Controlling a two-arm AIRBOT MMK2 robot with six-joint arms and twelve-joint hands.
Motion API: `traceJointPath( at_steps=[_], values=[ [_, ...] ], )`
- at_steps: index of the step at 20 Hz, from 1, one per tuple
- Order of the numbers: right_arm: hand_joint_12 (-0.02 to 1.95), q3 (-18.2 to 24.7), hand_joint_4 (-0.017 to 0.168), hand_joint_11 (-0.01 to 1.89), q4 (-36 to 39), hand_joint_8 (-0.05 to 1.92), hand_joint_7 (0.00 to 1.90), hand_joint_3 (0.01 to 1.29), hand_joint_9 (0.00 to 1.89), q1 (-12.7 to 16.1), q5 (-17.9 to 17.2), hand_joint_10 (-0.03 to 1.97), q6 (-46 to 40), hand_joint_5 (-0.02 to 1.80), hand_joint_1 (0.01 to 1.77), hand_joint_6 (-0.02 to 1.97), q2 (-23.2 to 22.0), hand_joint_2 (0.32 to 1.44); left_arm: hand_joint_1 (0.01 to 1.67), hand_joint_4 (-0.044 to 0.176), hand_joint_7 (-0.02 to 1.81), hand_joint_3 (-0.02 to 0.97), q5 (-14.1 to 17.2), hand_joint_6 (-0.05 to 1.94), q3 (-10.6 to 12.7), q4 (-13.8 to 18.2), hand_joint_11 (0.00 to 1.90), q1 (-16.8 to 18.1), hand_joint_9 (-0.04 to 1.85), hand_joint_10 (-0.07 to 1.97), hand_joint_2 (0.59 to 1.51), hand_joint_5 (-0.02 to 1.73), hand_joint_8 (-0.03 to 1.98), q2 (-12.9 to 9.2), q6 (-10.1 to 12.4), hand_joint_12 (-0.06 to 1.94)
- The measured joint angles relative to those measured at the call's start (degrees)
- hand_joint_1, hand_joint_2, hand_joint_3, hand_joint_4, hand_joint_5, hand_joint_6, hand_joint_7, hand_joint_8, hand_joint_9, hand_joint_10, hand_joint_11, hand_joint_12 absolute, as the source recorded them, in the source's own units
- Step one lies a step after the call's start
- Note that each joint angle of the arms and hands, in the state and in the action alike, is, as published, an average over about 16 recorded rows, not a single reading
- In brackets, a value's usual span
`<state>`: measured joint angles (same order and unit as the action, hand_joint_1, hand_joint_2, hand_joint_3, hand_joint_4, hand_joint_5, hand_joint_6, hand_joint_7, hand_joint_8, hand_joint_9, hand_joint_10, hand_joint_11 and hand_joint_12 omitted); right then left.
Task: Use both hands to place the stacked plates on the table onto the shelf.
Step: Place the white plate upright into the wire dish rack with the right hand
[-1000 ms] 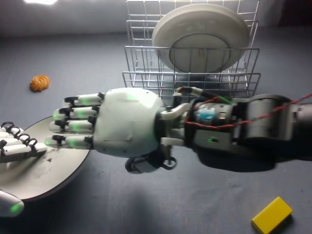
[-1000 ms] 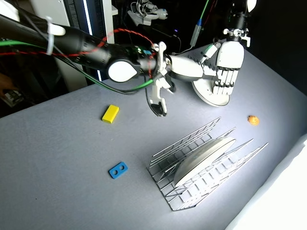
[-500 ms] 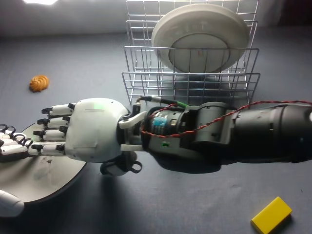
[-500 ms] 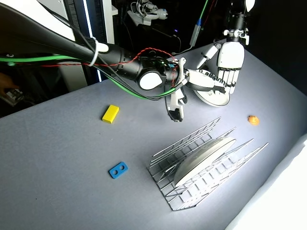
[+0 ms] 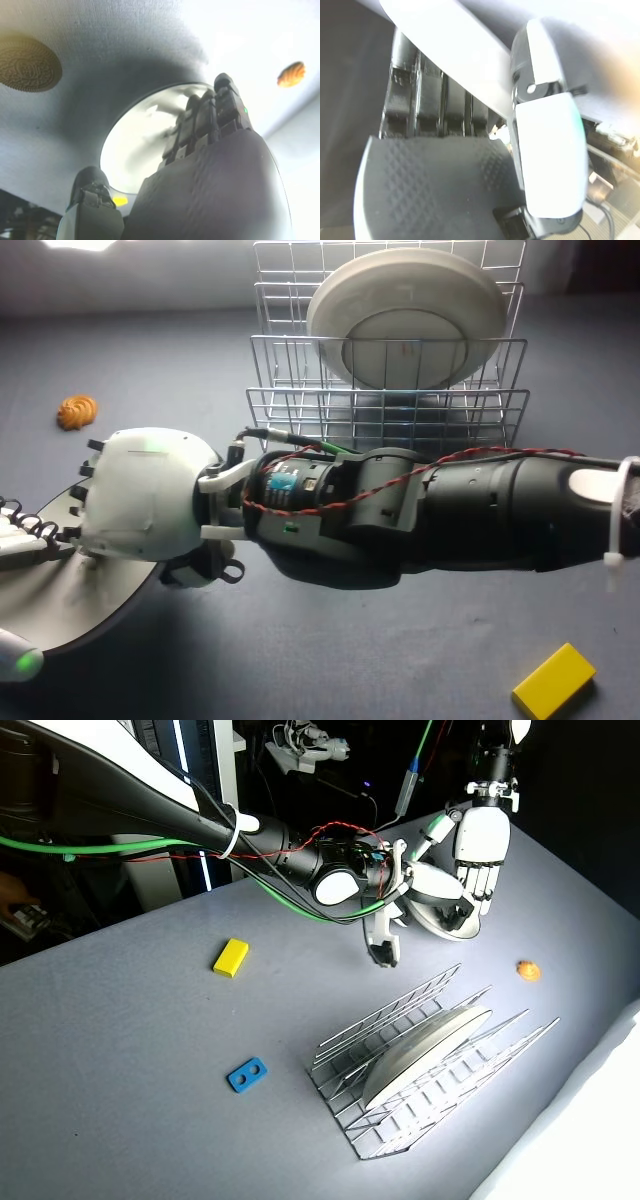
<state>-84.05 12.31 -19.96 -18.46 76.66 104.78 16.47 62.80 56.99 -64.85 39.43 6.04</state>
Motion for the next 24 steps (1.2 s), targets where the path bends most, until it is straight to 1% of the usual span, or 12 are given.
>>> traceJointPath(
  at_steps=[4,7,9,15,17,21,24],
  values=[
    [1.29,-0.9,-0.005,0.67,0.0,0.69,0.86,0.01,1.06,0.1,-1.4,0.25,0.1,0.78,1.06,0.23,1.1,1.01,0.02,0.0,0.02,-0.013,0.5,-0.04,0.7,0.3,0.02,1.2,-0.02,-0.03,1.105,-0.01,0.0,-0.2,-0.1,0.01],
    [1.3,-1.3,-0.005,0.74,-0.2,0.88,0.92,0.01,1.12,0.2,-2.2,0.32,0.2,0.82,1.09,0.29,1.5,0.99,0.02,0.0,0.02,-0.014,1.3,-0.02,1.7,0.7,0.02,3.1,-0.01,-0.02,1.106,0.0,0.0,-0.4,-0.3,0.01],
    [1.31,-1.3,-0.007,0.76,-0.3,0.96,0.94,0.01,1.13,0.2,-2.5,0.36,0.2,0.83,1.1,0.32,1.6,0.98,0.02,0.0,0.02,-0.014,1.9,-0.02,2.5,0.8,0.02,4.9,-0.01,-0.02,1.112,0.01,0.0,-0.5,-0.4,0.01],
    [1.35,-1.1,-0.009,0.73,-1.0,1.0,0.99,0.01,1.1,0.1,-3.0,0.48,0.1,0.83,1.13,0.37,1.0,0.98,0.02,0.002,0.02,-0.01,3.8,0.01,5.2,1.4,0.02,10.7,0.01,0.0,1.127,0.03,0.0,-1.2,-0.7,0.01],
    [1.34,-0.4,-0.009,0.73,-1.4,1.01,0.99,0.01,1.08,0.1,-3.1,0.51,0.0,0.83,1.14,0.4,0.3,0.98,0.02,0.003,0.02,-0.009,4.3,0.02,6.1,1.1,0.02,12.6,0.01,0.01,1.132,0.03,0.0,-1.4,-0.8,0.01],
    [1.34,2.4,-0.005,0.72,-2.0,1.03,1.0,0.01,1.06,0.1,-3.3,0.54,0.0,0.83,1.15,0.49,-2.4,0.98,0.02,0.004,0.02,-0.005,4.9,0.02,8.0,-0.4,0.02,15.9,0.02,0.01,1.141,0.04,0.0,-1.8,-1.3,0.01],
    [1.34,5.9,-0.001,0.71,-2.3,1.02,1.0,0.01,1.05,0.0,-3.4,0.54,-0.1,0.84,1.15,0.58,-5.6,0.98,0.02,0.004,0.02,-0.003,5.4,0.02,9.1,-1.5,0.02,17.6,0.02,0.01,1.143,0.04,0.0,-2.1,-1.8,0.01]
  ],
)
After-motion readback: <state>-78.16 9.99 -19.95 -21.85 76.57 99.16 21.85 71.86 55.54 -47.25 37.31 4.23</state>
